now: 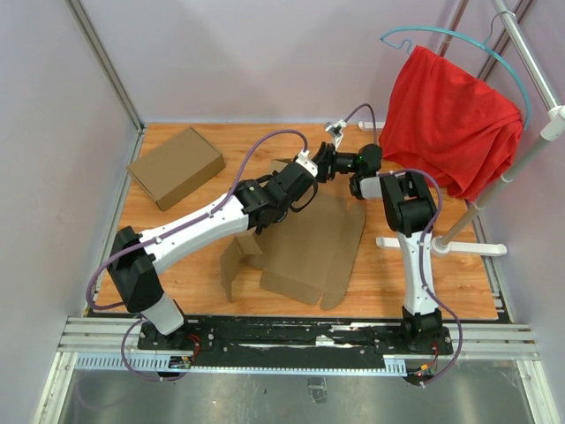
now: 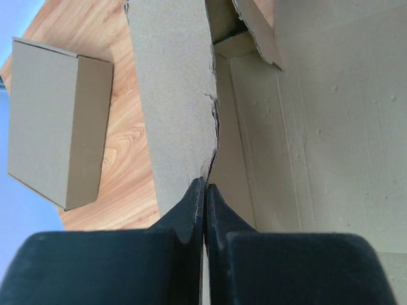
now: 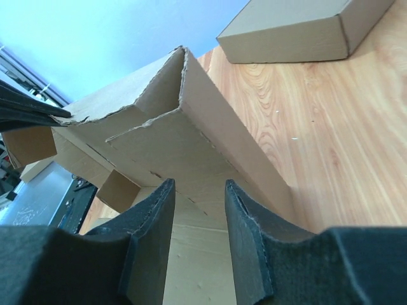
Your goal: Fold the paper box
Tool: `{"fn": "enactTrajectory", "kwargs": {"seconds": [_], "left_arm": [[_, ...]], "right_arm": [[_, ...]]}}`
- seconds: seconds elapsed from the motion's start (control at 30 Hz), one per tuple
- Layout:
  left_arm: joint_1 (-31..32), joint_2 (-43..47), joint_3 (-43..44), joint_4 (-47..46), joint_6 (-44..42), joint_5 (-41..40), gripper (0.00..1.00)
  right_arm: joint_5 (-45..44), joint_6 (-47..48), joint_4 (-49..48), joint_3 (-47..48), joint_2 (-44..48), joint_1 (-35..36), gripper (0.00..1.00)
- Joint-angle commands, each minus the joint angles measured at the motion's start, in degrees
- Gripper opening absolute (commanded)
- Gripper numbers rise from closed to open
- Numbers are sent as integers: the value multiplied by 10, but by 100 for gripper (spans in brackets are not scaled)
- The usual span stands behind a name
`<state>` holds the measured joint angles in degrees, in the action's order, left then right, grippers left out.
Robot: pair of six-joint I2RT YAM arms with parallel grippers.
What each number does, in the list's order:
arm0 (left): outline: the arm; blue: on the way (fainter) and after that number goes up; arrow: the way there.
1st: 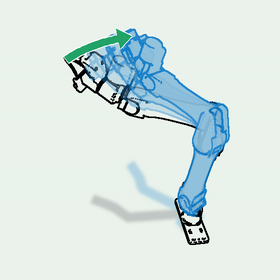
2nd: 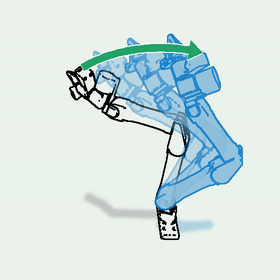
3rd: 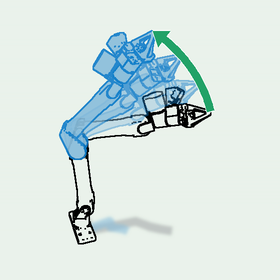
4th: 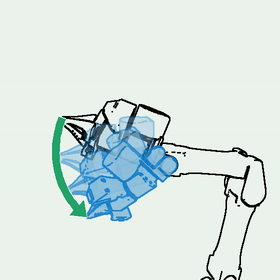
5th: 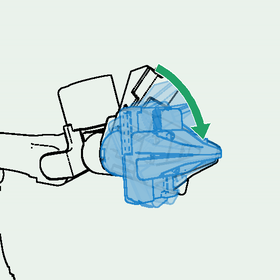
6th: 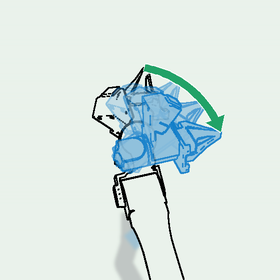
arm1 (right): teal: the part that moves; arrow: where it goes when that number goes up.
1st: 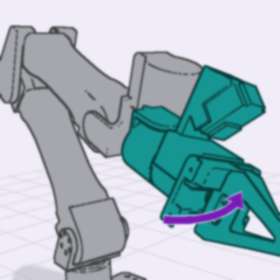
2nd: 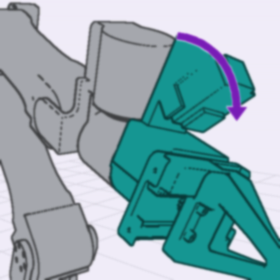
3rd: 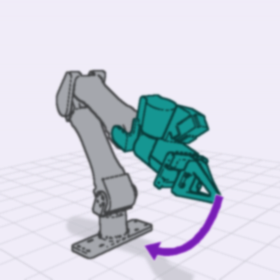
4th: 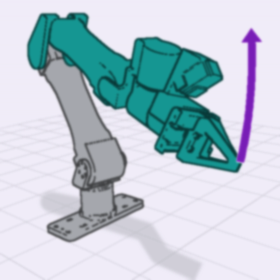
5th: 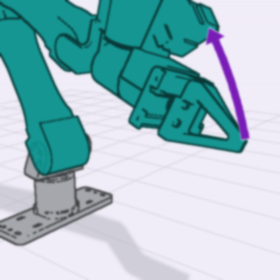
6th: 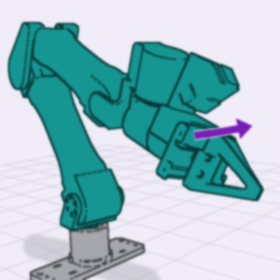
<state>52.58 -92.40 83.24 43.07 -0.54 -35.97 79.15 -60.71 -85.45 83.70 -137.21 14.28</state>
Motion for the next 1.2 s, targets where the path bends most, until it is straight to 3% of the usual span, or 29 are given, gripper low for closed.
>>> {"fn": "enactTrajectory", "kwargs": {"seconds": [0.0,0.17,0.33,0.6,0.77,0.97,1.0,1.07,1.17], "left_arm": [[9,-11,12,1,12,31,0],[12,-16,15,7,13,30,0],[14,-23,19,10,16,27,0],[15,-26,23,14,17,24,0],[15,-29,25,12,17,25,0],[16,-33,25,10,16,24,0],[16,-33,25,10,16,24,0],[17,-31,24,9,16,22,0],[17,-30,22,9,16,21,0]], "right_arm": [[-8,15,-24,15,5,-16,38],[-21,102,55,12,5,-19,39],[-41,184,71,-6,11,-4,47],[-75,360,211,-6,30,26,52],[-102,381,213,-22,41,49,50],[-165,393,198,-63,63,68,23],[-171,390,182,-74,67,69,22],[-171,372,138,-92,72,69,25],[-144,338,102,-85,63,69,41]]}}
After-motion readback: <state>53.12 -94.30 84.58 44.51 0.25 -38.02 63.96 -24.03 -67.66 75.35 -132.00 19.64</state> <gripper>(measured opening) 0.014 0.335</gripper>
